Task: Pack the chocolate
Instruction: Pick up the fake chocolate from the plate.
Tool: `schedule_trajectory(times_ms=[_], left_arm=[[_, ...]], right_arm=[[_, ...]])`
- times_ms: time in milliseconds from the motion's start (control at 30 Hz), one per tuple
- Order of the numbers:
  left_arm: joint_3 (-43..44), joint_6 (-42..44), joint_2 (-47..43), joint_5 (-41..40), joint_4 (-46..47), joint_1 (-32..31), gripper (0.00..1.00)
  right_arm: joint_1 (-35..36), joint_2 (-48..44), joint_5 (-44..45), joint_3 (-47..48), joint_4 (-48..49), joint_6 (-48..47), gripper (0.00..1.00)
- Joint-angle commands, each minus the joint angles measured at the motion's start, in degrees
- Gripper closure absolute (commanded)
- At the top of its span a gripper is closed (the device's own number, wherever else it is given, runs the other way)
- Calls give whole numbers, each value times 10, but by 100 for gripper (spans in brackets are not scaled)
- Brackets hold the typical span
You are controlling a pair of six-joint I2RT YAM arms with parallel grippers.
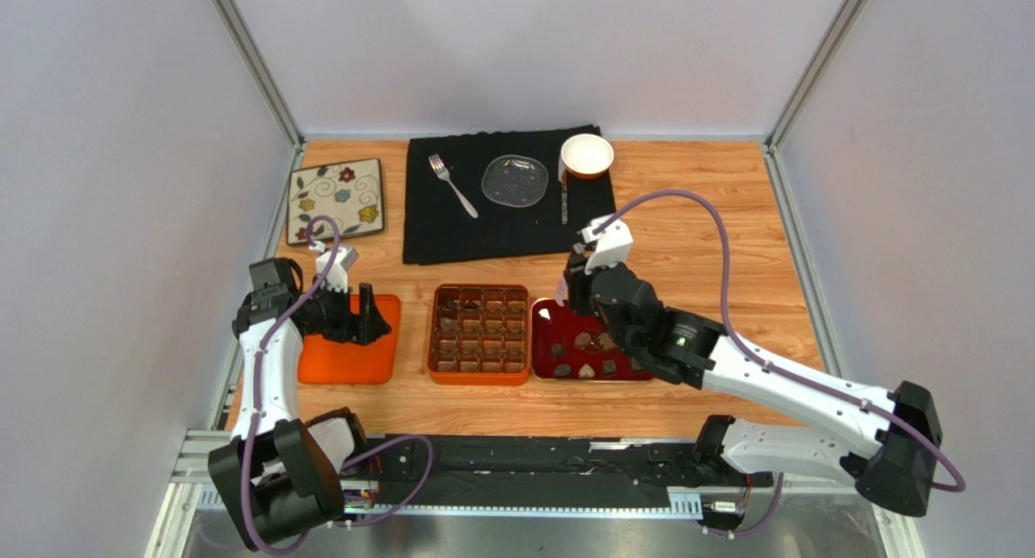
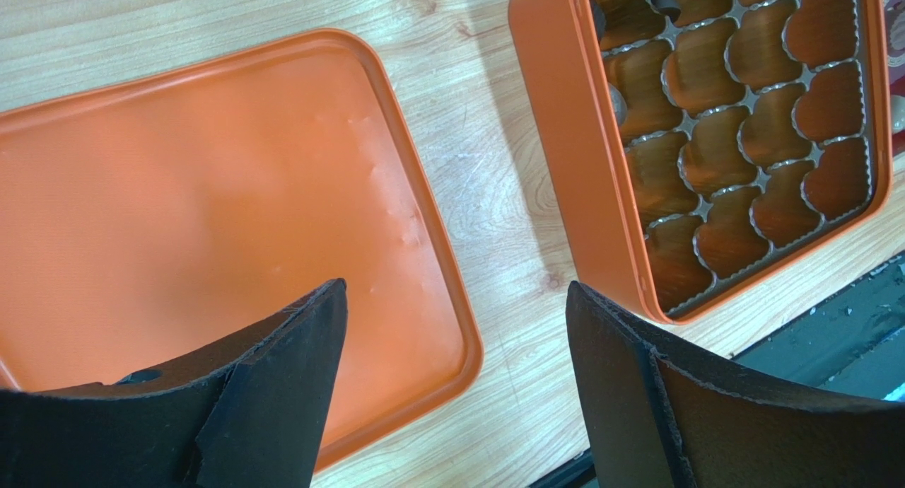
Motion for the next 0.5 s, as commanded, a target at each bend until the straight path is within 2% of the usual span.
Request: schedule_trajectory(times_ms=[0,200,467], left_arm=[[13,18,-3,17,-4,7,16],[17,18,4,19,-3,6,16],[18,15,7,20,-2,6,16]], right_arm=[[-9,-66,109,-26,-63,40,66],[-37,-148,135,-64,-120,74,65],[-96,-157,105,-81,-146,81,65]])
